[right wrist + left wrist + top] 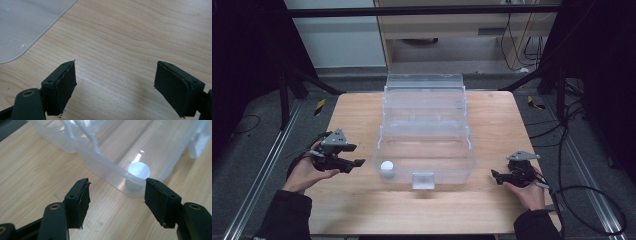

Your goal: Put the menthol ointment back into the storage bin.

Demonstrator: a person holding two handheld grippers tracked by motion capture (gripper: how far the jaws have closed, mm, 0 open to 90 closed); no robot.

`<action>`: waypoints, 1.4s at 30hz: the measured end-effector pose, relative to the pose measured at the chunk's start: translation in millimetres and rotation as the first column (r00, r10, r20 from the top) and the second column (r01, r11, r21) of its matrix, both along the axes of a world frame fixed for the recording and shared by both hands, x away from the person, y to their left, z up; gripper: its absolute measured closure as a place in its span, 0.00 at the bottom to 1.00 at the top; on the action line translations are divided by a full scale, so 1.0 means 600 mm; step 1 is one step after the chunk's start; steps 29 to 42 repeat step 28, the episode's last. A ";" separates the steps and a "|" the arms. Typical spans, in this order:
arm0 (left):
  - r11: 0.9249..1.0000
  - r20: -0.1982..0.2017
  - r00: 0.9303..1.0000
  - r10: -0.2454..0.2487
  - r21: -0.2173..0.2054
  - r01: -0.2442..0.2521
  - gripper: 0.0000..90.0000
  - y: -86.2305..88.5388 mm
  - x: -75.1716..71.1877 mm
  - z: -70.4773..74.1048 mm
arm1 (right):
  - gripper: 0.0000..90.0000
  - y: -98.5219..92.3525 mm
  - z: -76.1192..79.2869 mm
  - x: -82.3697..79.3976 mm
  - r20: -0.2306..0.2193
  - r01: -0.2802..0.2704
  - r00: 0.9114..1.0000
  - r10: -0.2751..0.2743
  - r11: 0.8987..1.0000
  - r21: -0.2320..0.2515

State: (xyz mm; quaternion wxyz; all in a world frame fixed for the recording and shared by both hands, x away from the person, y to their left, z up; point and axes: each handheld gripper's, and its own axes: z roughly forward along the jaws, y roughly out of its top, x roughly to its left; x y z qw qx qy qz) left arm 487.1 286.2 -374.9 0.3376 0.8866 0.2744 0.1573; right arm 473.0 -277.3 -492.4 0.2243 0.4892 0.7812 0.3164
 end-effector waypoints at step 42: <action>0.772 0.027 0.784 0.620 -0.199 -0.604 0.35 0.096 -0.043 -0.148 | 0.19 -0.006 0.003 -0.010 0.000 0.008 1.000 -0.008 1.000 0.026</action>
